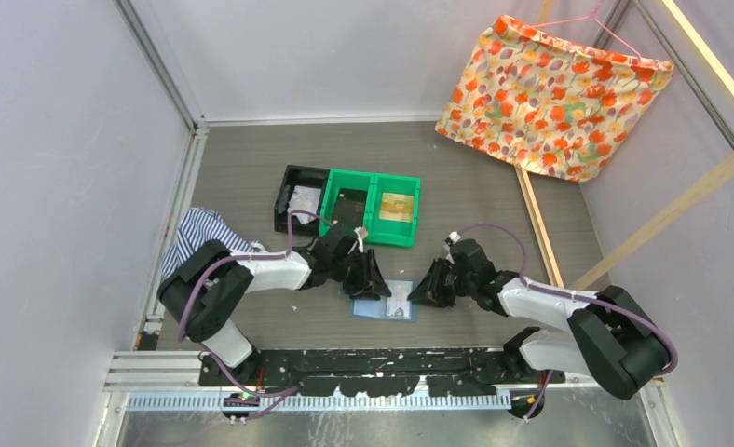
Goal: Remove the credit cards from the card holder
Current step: Remove the credit card from the card holder.
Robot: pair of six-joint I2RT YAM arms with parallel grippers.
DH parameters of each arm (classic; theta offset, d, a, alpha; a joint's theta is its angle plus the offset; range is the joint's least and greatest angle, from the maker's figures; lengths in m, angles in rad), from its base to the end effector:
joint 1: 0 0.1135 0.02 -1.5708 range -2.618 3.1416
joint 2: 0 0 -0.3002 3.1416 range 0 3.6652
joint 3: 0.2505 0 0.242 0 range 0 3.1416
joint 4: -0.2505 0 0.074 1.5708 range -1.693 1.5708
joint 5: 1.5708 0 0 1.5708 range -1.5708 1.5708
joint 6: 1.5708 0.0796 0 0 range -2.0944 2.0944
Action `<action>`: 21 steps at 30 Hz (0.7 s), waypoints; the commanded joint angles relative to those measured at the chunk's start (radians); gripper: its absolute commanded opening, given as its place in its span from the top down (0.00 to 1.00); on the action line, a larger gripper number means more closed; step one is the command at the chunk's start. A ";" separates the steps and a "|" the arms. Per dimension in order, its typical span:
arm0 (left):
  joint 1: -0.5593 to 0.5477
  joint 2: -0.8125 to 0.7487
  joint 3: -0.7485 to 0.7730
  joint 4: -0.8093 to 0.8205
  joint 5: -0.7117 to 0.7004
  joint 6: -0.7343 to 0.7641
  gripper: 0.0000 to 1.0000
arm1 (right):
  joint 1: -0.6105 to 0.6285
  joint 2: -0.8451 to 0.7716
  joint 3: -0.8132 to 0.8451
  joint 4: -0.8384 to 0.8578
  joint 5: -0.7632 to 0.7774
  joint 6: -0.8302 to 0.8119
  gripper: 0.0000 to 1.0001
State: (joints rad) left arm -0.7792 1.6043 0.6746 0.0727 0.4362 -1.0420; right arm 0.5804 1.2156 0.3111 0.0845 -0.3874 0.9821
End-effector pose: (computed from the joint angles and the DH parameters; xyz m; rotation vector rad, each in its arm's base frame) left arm 0.1998 -0.2446 0.1510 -0.1368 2.7936 -1.1998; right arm 0.1578 0.1394 0.1397 0.3284 2.6412 1.1060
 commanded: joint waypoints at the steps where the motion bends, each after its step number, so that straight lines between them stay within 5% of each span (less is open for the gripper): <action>1: -0.005 -0.044 -0.023 0.037 -0.017 -0.001 0.59 | -0.004 -0.024 0.027 0.008 0.000 -0.025 0.80; 9: -0.008 -0.176 -0.032 0.067 0.025 0.039 0.56 | -0.003 -0.142 0.114 -0.237 0.104 -0.159 0.79; 21: -0.010 -0.072 -0.033 0.145 0.066 0.013 0.58 | 0.001 -0.015 0.089 -0.038 -0.031 -0.107 0.78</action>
State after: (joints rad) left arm -0.7845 1.5005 0.6403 0.1421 0.4679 -1.0389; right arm 0.5804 1.1687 0.3885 -0.0235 -0.3710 0.8833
